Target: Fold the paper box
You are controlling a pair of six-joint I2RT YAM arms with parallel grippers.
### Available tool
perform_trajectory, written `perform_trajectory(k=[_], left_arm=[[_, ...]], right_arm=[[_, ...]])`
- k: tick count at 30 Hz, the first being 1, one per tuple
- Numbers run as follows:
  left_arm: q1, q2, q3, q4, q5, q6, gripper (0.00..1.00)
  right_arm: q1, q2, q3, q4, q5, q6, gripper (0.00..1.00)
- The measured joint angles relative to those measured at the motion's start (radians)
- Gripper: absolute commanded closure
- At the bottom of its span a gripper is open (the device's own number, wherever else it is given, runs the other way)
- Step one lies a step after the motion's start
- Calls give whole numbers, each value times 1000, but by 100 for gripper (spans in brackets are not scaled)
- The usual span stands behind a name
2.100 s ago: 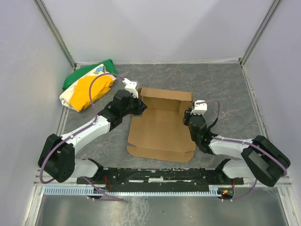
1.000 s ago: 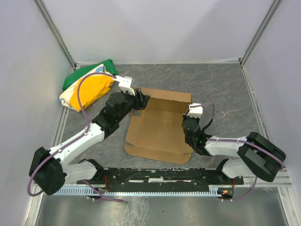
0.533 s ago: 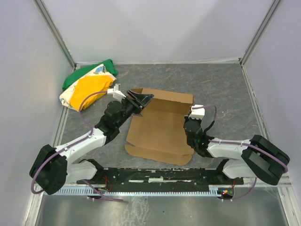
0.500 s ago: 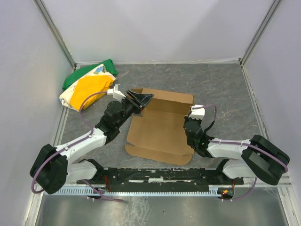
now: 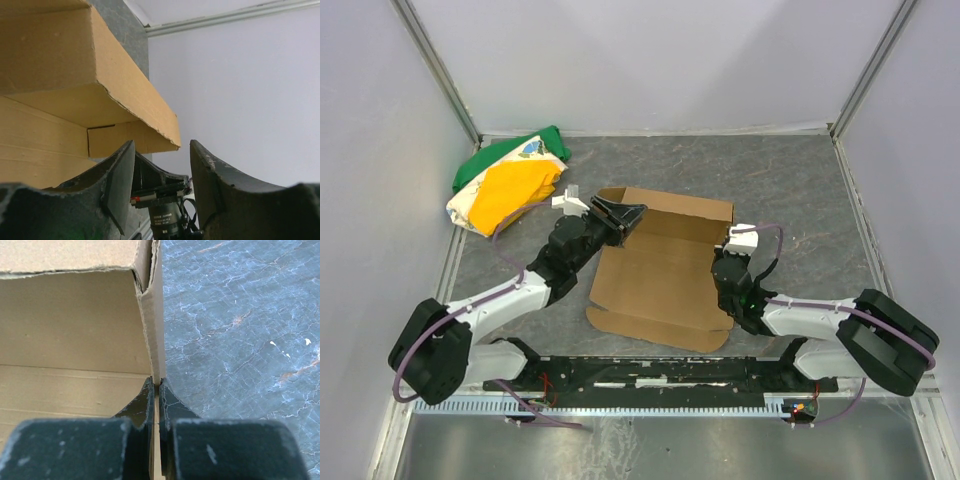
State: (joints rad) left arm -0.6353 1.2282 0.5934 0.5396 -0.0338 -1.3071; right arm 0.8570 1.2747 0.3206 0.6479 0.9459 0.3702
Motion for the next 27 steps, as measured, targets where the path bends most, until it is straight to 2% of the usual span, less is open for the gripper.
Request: perform_trajectory(k=[3,11,16,27], left_arm=[[0,5,-6,7,-20,-3,45],[0,165,-3,63,-19,-8,47],[0,211,13,89,-23,-13,49],[0,160,28,118,-1,-32,56]], right_arm=[[0,-1,0,-6,0,7,98],[0,-8,0,-21,0,19,98],[1,-13,-5,-27,0,31,98],[1,-25,-7,-43,0,37,98]])
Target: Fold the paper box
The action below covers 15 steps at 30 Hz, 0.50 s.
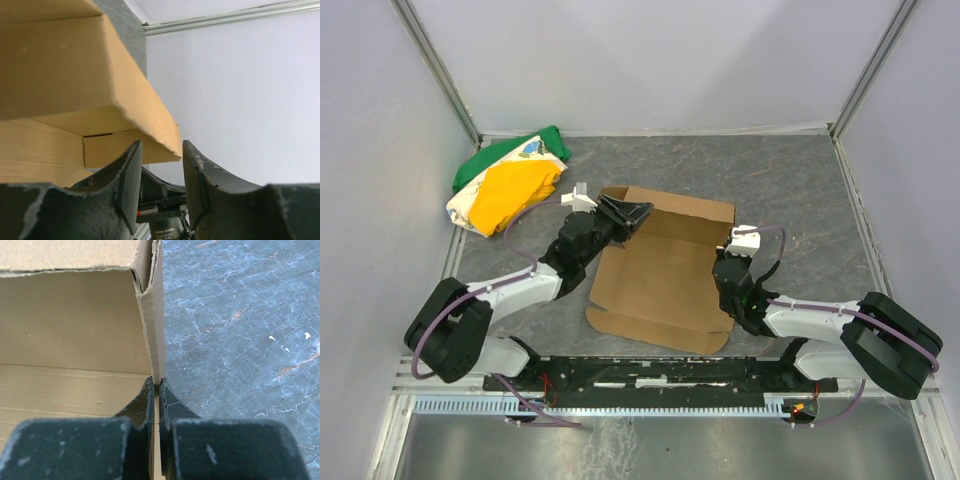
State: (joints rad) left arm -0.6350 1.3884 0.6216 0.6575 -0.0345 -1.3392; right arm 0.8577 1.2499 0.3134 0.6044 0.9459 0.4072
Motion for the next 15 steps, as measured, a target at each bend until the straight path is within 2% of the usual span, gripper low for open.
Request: perform_trajectory(k=[7,12,15], left_arm=[[0,-79,-15,-5,10,-9,56],[5,21,50,-19,53,-9,57],[5,42,58,-37,90,-10,54]], right_arm=[[0,0,0,0,0,0,98],[0,0,0,0,0,0,98],[0,-5,0,-8,0,0,98]])
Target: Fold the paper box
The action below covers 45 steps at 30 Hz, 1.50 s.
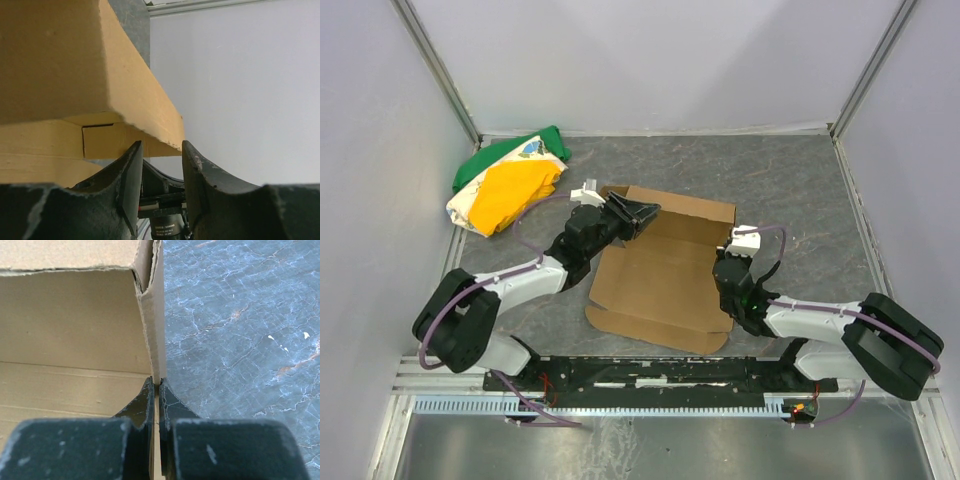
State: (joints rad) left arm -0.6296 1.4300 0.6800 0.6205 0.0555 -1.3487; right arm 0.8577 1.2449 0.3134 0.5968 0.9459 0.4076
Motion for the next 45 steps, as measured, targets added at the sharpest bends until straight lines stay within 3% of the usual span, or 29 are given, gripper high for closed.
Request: perform_trajectory(k=[8,18,21,25,28,31,45], left_arm=[[-1,-64,-32,-40,-31,0,51],[-1,17,0,-43,-63,0,53],[-1,53,13,-34,-82,-1,61],[-1,88,35,-9,-101,-20,87],[-1,98,57,10,-111,-28,97],[-1,98,63,26,-114,-33,97],[-1,89,45,61,-169,-93,97]], right_arm=[[0,-4,-2,-6,0,12,98],[0,0,-2,-5,-2,16,98],[0,0,-2,-5,-2,21,99],[0,0,-2,-5,-3,27,98],[0,1,-2,-5,-3,34,83],[0,8,-2,-3,-1,47,71],[0,72,-2,-5,0,94,60]])
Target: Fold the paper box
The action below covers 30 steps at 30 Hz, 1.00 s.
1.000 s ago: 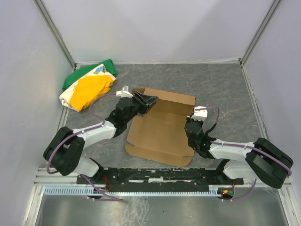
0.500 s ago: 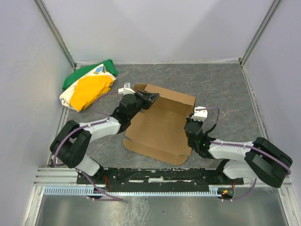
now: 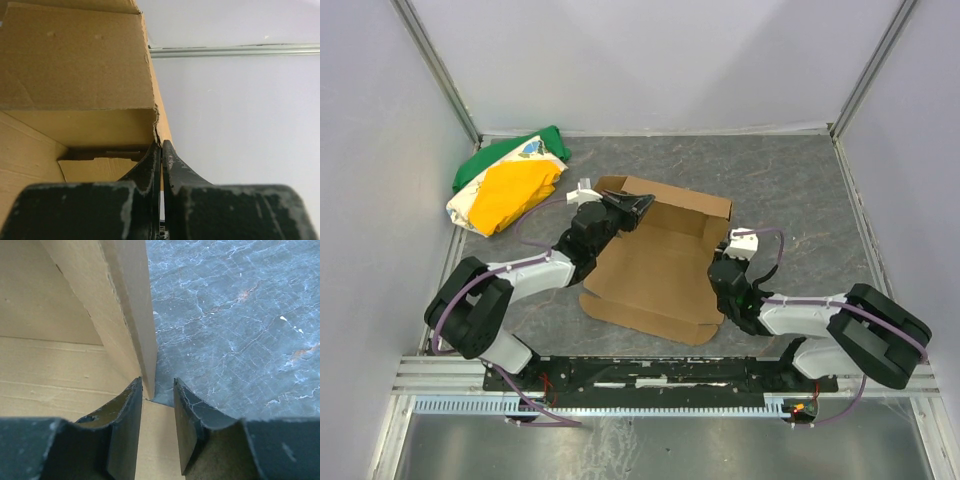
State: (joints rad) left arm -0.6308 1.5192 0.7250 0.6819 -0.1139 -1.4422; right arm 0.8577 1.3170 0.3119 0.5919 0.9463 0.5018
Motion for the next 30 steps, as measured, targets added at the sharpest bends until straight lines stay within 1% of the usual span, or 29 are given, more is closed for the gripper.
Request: perform_trajectory(k=[4,8,12,15,18,23,26,30], left_arm=[[-2,-12,-19,2,-14,-13,97],[-6,-29,-31,0,-19,-16,97],[-6,-44,-32,0,-20,-16,97],[-6,-52,-34,-3,-21,-16,97],[-6,-59,-42,-3,-20,-16,97],[-6,-61,-50,-6,-21,-18,97],[-6,-61,-55,-6,-21,-20,97],[-6,-61,-57,-7,-20,-26,97]], right_arm=[[0,9,0,28,-40,-2,55],[0,-16,-13,74,-109,-10,53],[0,-158,-59,23,-184,-1,53],[0,-285,-94,-18,-201,-2,53],[0,-330,-113,-53,-204,-29,53],[0,-265,-113,-66,-224,-46,54],[0,-156,-106,-26,-226,-52,54],[0,1,-51,30,-228,-65,57]])
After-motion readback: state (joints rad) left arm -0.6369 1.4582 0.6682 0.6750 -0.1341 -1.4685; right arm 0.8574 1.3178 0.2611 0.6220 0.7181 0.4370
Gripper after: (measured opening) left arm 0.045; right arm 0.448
